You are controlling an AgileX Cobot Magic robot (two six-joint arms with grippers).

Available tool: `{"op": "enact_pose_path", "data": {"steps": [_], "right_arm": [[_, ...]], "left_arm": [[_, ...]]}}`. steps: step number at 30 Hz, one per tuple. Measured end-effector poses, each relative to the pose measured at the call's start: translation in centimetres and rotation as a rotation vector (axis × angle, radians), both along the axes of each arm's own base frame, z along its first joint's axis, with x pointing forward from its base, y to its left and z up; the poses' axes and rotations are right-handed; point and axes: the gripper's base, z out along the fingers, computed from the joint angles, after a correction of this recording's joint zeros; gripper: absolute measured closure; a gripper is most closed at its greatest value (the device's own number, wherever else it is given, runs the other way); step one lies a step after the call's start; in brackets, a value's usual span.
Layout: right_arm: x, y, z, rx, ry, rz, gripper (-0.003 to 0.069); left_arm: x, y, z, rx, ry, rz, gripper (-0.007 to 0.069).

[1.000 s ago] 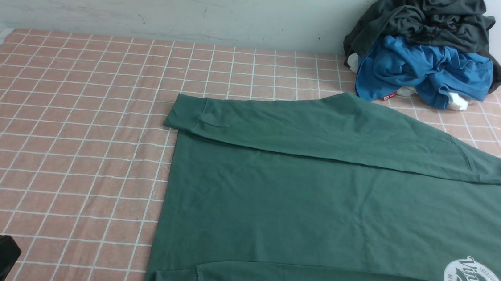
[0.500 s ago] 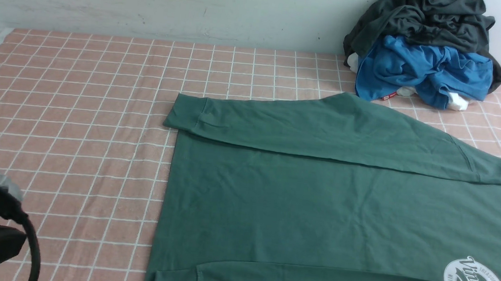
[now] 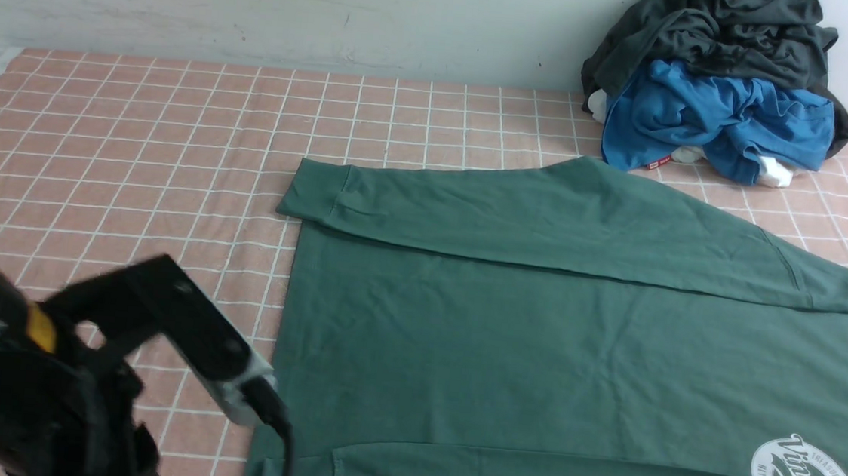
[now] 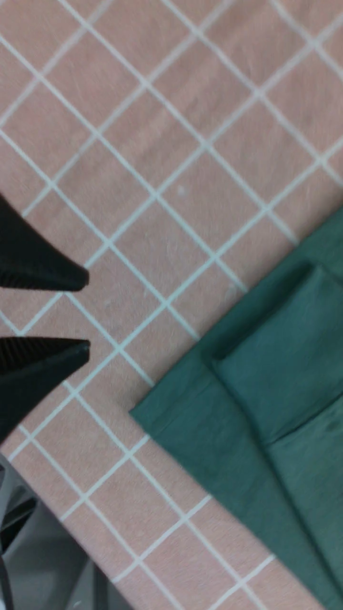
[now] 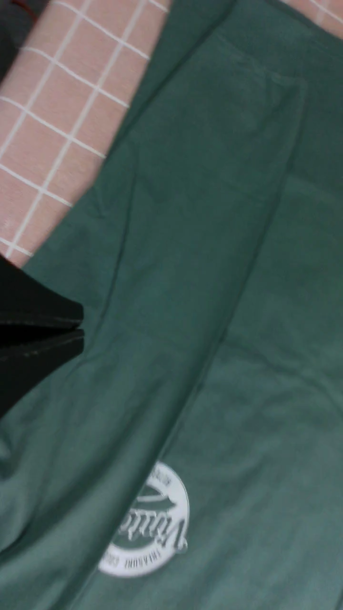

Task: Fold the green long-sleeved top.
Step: Use the left arm to clamp the cuff closest to it

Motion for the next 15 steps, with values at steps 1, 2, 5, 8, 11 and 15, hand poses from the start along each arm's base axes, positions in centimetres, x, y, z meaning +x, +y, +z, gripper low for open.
{"op": "enact_pose_path", "data": {"steps": [1, 2, 5, 8, 11, 15], "right_arm": [[0.1, 0.4, -0.2, -0.008, 0.013, 0.039, 0.0676], [0.1, 0.7, -0.3, -0.026, 0.020, 0.074, 0.0676], [0.0, 1.0, -0.5, -0.077, 0.012, 0.129, 0.0676], [-0.1, 0.8, -0.6, -0.138, -0.006, 0.150, 0.0676], [-0.1, 0.6, -0.6, -0.170, -0.018, 0.142, 0.0676], [-0.1, 0.5, -0.6, -0.170, -0.014, 0.125, 0.0676]], "left_arm": [[0.2, -0.9, -0.8, 0.019, 0.028, -0.038, 0.0384], [0.4, -1.9, -1.6, 0.044, 0.051, -0.083, 0.0327], [1.3, -4.1, -3.2, 0.093, 0.058, -0.165, 0.0212], [2.8, -6.1, -4.4, 0.121, 0.033, -0.216, 0.0133], [5.2, -7.9, -5.2, 0.135, -0.003, -0.234, 0.0092], [8.3, -9.8, -6.9, 0.177, -0.020, -0.258, 0.0083]]}}
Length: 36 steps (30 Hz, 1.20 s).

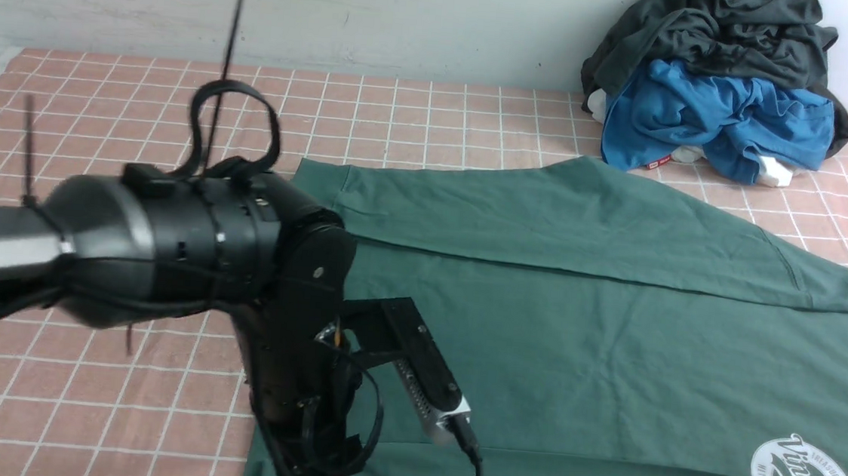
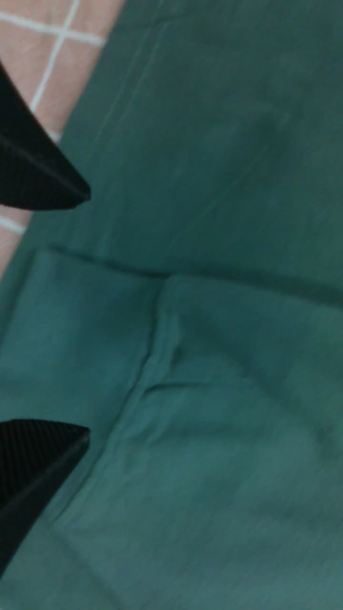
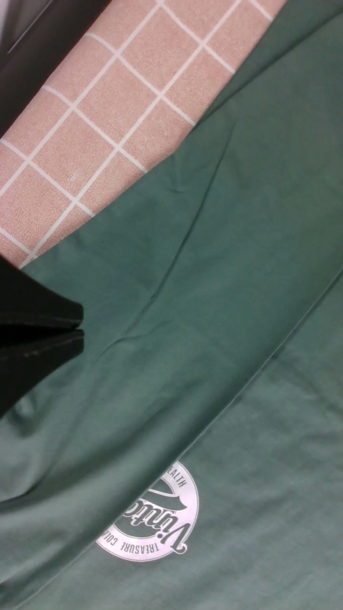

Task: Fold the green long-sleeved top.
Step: Use the left arm to clamp the cuff closest to it, then use the left arm to drag and place the cuff at the centered position on the left edge of the fabric

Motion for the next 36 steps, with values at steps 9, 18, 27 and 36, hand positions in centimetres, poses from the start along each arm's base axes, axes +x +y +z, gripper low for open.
{"op": "enact_pose_path", "data": {"steps": [9, 18, 27, 36], "right_arm": [[0.0, 0.0, 0.0, 0.001, 0.001, -0.010, 0.0676], [0.1, 0.0, 0.1, 0.005, -0.015, -0.013, 0.0676], [0.2, 0.0, 0.1, 0.007, -0.022, -0.014, 0.0676], [0.3, -0.2, 0.1, -0.009, -0.027, -0.024, 0.0676]], "left_arm": [[2.2, -1.9, -3.5, 0.030, 0.077, 0.015, 0.0084], [1.4, -2.2, -3.8, 0.025, 0.185, 0.053, 0.0260], [1.8, -2.2, -3.1, 0.041, 0.175, 0.036, 0.0582], [6.1, -4.3, 4.0, -0.010, -0.061, -0.013, 0.0598]]}}
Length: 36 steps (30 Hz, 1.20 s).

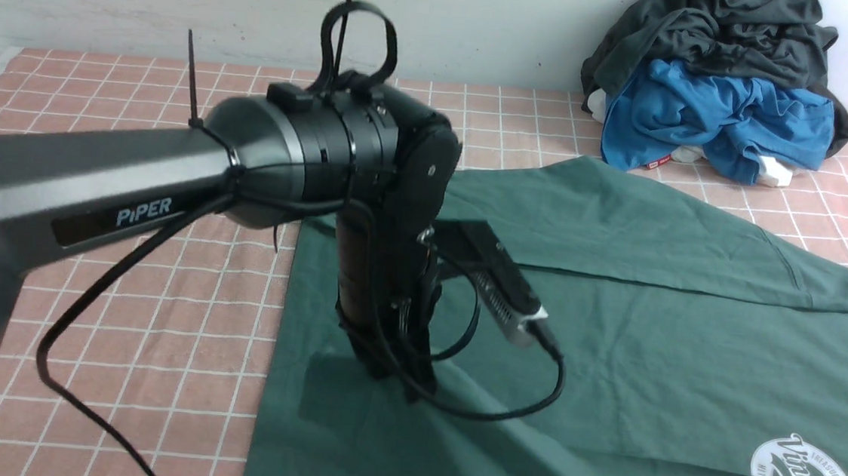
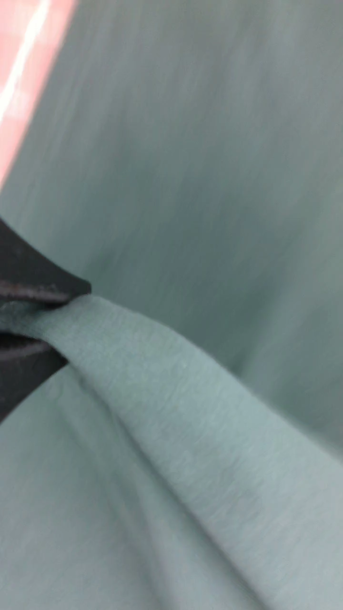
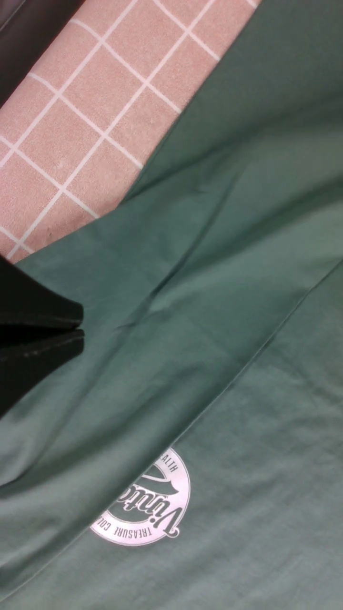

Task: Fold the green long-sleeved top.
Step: Use the left arm to drag and place the cuff at the centered position on the left edge of the fabric

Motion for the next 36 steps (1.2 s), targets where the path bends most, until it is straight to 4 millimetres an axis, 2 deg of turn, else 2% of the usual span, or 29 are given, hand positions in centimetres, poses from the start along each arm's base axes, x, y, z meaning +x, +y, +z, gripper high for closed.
{"op": "enact_pose_path", "data": {"steps": [2, 6, 10, 13, 15, 16, 20, 21, 23, 24, 25, 26, 27, 29, 32, 33, 35, 36], "right_arm": [[0.1, -0.2, 0.0, -0.016, -0.004, -0.023, 0.0676], [0.3, -0.8, 0.0, -0.049, -0.015, -0.097, 0.0676], [0.5, -1.3, 0.0, -0.081, -0.030, -0.146, 0.0676], [0.6, -1.4, 0.0, -0.092, -0.039, -0.155, 0.0676], [0.6, -1.4, 0.0, -0.093, -0.045, -0.157, 0.0676], [0.6, -1.4, 0.1, -0.090, -0.048, -0.158, 0.0676], [0.8, -1.4, 0.2, -0.083, -0.071, -0.158, 0.0676], [0.9, -1.3, 0.2, -0.082, -0.076, -0.159, 0.0676], [1.0, -1.4, 0.2, -0.084, -0.081, -0.162, 0.0676], [1.2, -1.4, 0.1, -0.095, -0.078, -0.168, 0.0676], [1.4, -1.4, 0.0, -0.104, -0.075, -0.173, 0.0676], [1.5, -1.4, 0.0, -0.106, -0.074, -0.175, 0.0676], [1.9, -1.4, -0.2, -0.120, -0.066, -0.187, 0.0676], [2.6, -1.3, -0.6, -0.146, -0.049, -0.201, 0.0676], [3.2, -1.2, -1.0, -0.172, -0.032, -0.211, 0.0676], [3.4, -1.2, -1.2, -0.179, -0.025, -0.213, 0.0676], [3.5, -1.2, -1.3, -0.180, -0.020, -0.215, 0.0676], [3.7, -1.1, -1.4, -0.182, -0.016, -0.216, 0.0676]], "left_arm": [[1.0, -0.3, 1.7, -0.019, -0.062, -0.001, 0.0598], [3.4, 0.0, 2.9, -0.047, -0.112, 0.037, 0.0598], [5.8, 1.0, 0.8, -0.020, -0.075, 0.085, 0.0598], [7.2, 1.7, -2.1, 0.016, -0.023, 0.114, 0.0588], [7.6, 2.0, -3.3, 0.028, -0.003, 0.131, 0.0574], [8.0, 2.2, -4.3, 0.038, 0.013, 0.152, 0.0543], [8.9, 2.7, -4.6, 0.029, 0.010, 0.224, 0.0408], [9.1, 2.8, -4.3, 0.020, 0.002, 0.247, 0.0360], [9.6, 2.9, -3.8, 0.005, -0.013, 0.286, 0.0310], [10.3, 3.1, -2.7, -0.026, -0.042, 0.344, 0.0222], [10.7, 3.4, -2.1, -0.045, -0.056, 0.383, 0.0177], [10.8, 3.5, -2.1, -0.046, -0.055, 0.390, 0.0177], [11.6, 4.0, -1.2, -0.076, -0.080, 0.441, 0.0116], [13.0, 5.5, -0.7, -0.101, -0.108, 0.507, 0.0060], [14.6, 7.1, -1.5, -0.102, -0.117, 0.552, 0.0036], [15.3, 8.2, -2.4, -0.090, -0.110, 0.577, 0.0033], [15.7, 8.6, -3.3, -0.081, -0.099, 0.587, 0.0033], [16.1, 9.1, -4.6, -0.068, -0.068, 0.600, 0.0034]]}}
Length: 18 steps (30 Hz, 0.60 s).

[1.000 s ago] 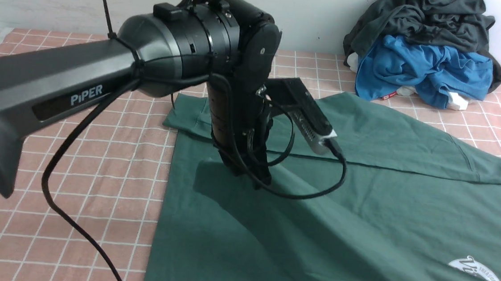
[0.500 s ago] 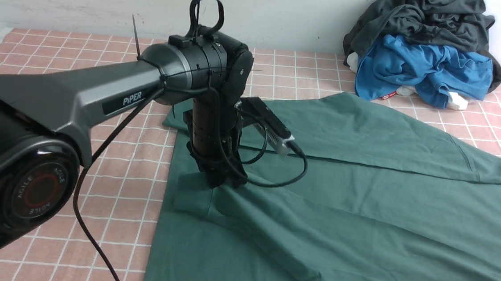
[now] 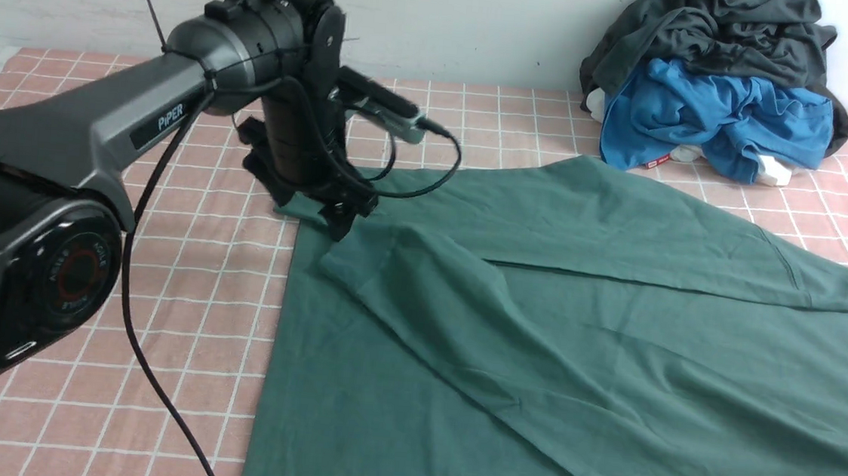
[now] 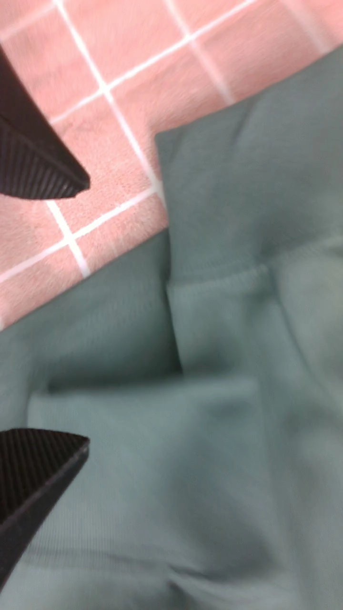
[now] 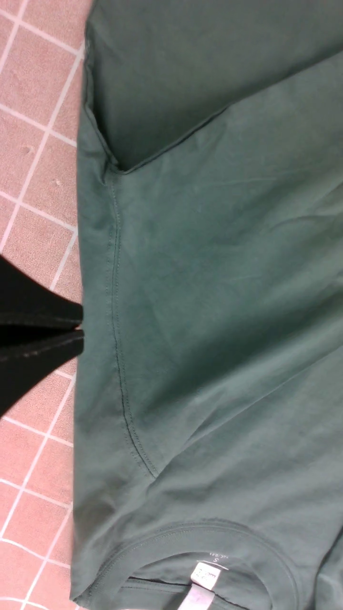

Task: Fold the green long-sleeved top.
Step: Use the left arm to drag and place the cuff at the centered position on the left edge of the fabric, then use the left arm to clamp the cuff farthest from it

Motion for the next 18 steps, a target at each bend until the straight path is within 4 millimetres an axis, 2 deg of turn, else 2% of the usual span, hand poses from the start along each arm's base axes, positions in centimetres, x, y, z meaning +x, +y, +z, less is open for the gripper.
{"op": "enact_pose_path", "data": {"steps": [5, 9, 18], "right_arm": [[0.4, 0.0, 0.2, 0.003, -0.043, -0.001, 0.0676], [0.6, 0.1, 0.3, 0.007, -0.075, 0.004, 0.0676], [0.6, 0.1, 0.3, 0.012, -0.078, -0.002, 0.0676]], "left_arm": [[-0.1, -0.4, -2.0, -0.031, 0.078, -0.029, 0.0053], [0.2, -0.4, -1.9, -0.041, 0.048, -0.005, 0.0062], [2.2, 1.6, -1.7, -0.023, -0.113, 0.155, 0.0066]]}}
